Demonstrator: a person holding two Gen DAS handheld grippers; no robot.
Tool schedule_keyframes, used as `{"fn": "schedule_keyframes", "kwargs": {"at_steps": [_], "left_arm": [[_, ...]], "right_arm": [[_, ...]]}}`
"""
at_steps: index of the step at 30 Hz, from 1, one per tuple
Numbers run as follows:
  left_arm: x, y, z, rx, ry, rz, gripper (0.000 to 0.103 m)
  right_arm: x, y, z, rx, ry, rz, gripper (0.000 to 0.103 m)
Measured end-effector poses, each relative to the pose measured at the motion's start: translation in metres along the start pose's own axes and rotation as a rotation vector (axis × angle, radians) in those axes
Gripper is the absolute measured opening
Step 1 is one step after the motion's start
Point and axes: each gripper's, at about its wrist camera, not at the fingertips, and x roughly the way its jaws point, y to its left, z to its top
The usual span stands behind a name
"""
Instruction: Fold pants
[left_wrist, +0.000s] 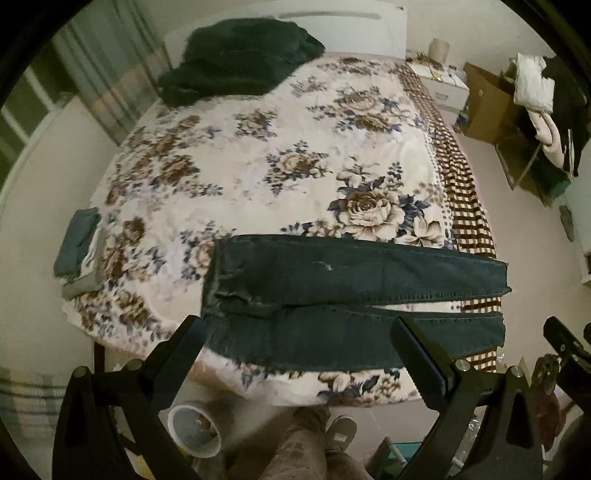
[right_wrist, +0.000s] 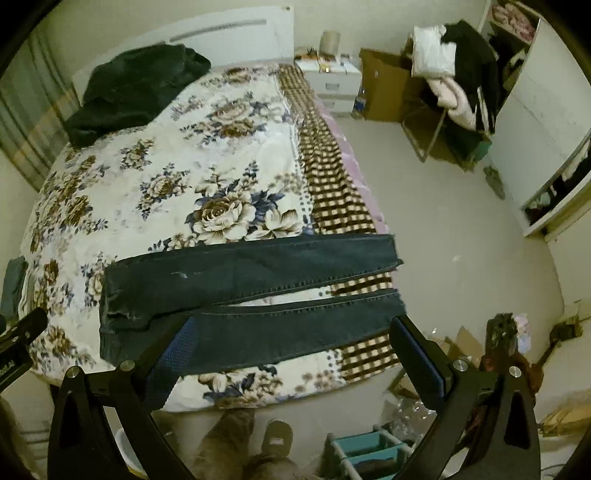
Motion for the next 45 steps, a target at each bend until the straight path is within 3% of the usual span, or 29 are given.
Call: {"fn": "schedule_keyframes", "kwargs": {"at_steps": [9,18,24,33,39,41,43,44,45], "left_arm": [[0.103,-0.026,0.058,0.093,0.069,0.023,0.103],[0.224,-0.048,0.088,0.083,0.128,0.055,0.103],[0.299,-0.069,0.088,0.147,0.154,0.087,0.103],[0.427,-0.113,0.073,0.408,0.289,0.13,0.103],[0.457,-0.125,0.073,0.531,0.311,0.076,0.103],[0.46,-0.123,0.075,0.551,0.318,0.022,0.098],[0.461,-0.121,0.077,0.557,0.339,-0.084,0.07],[0.46,-0.12,0.077,0.555,0.344,-0.112,0.064],[0.457,-0.121,0.077,0.563,0.346,-0.145,0.048]], "right_arm": [[0.129,0.025,0.066,0.019,0.103,-0.037,0.103],[0.263,0.007,0.088,-0.058,0.176,-0.062,0.103],[0.374,0.009,0.09,-0.213,0.223,-0.071,0.103],[0.519,0.051,0.079,-0.521,0.332,-0.085,0.103],[0.57,0.088,0.076,-0.725,0.391,-0.049,0.097],[0.579,0.095,0.078,-0.765,0.422,-0.022,0.093],[0.585,0.098,0.08,-0.785,0.457,0.014,0.083],[0.586,0.099,0.082,-0.787,0.47,0.03,0.08],[0.587,0.1,0.083,-0.789,0.482,0.053,0.072]]}}
